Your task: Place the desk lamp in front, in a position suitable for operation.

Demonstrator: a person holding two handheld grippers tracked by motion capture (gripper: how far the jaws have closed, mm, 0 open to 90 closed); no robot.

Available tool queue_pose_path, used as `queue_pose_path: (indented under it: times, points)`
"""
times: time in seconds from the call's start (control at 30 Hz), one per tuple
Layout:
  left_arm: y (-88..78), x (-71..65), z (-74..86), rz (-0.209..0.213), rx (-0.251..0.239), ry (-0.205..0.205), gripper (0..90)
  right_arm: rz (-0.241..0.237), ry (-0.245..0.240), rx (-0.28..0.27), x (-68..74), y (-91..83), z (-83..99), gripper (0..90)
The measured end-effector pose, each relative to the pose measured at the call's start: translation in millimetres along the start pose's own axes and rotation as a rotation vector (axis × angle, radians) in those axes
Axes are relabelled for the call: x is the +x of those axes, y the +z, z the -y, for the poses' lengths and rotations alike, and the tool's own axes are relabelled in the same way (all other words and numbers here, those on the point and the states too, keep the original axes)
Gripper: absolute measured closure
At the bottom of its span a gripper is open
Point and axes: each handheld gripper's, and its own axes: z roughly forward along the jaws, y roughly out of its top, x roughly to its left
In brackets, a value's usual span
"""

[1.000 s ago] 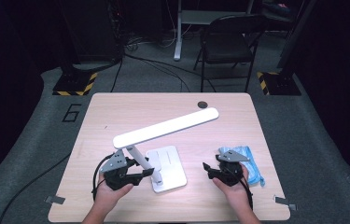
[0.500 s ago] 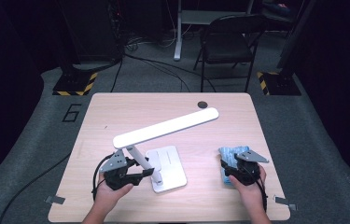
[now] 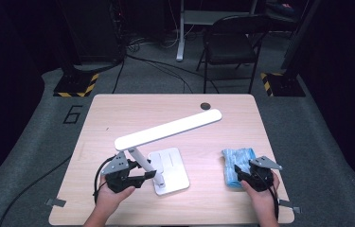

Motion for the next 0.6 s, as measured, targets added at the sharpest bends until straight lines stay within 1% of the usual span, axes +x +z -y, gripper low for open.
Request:
queue_pose_path:
  times: [0.03, 0.13, 0.17, 0.2, 0.27, 0.33, 0.4, 0.5, 0.6]
  points:
    - [0.1, 0.0, 0.1, 0.000, -0.001, -0.001, 52.1, -0.004, 0.013, 0.006, -0.7, 0.1, 2.7, 35.6]
    - [0.1, -0.1, 0.2, 0.000, -0.002, -0.002, 52.1, -0.004, 0.020, 0.023, -1.8, 2.7, 8.9, 34.4]
    - [0.6, 0.0, 0.5, 0.004, -0.009, -0.004, 52.1, -0.005, 0.015, 0.027, -2.8, 4.1, 10.9, 34.0]
    - [0.6, -0.2, 0.6, 0.003, -0.010, -0.006, 52.0, -0.002, 0.027, 0.041, -2.7, 5.0, 12.4, 33.9]
    - [0.5, 0.1, 0.6, 0.007, -0.009, -0.006, 52.0, 0.001, 0.041, 0.041, -3.0, 7.3, 14.7, 32.9]
    - [0.7, 0.1, 0.7, 0.008, -0.010, -0.007, 52.0, 0.005, 0.039, 0.035, -3.5, 8.9, 15.7, 32.2]
    - [0.8, -0.1, 1.0, 0.008, -0.014, -0.013, 52.0, 0.002, 0.042, 0.052, -3.6, 10.2, 16.7, 31.3]
    - [0.8, -0.2, 1.1, 0.007, -0.015, -0.014, 52.0, 0.002, 0.047, 0.051, -3.2, 12.4, 18.4, 29.6]
    - [0.8, -0.4, 1.2, 0.006, -0.015, -0.016, 52.0, 0.004, 0.028, 0.058, -3.2, 14.5, 19.5, 28.3]
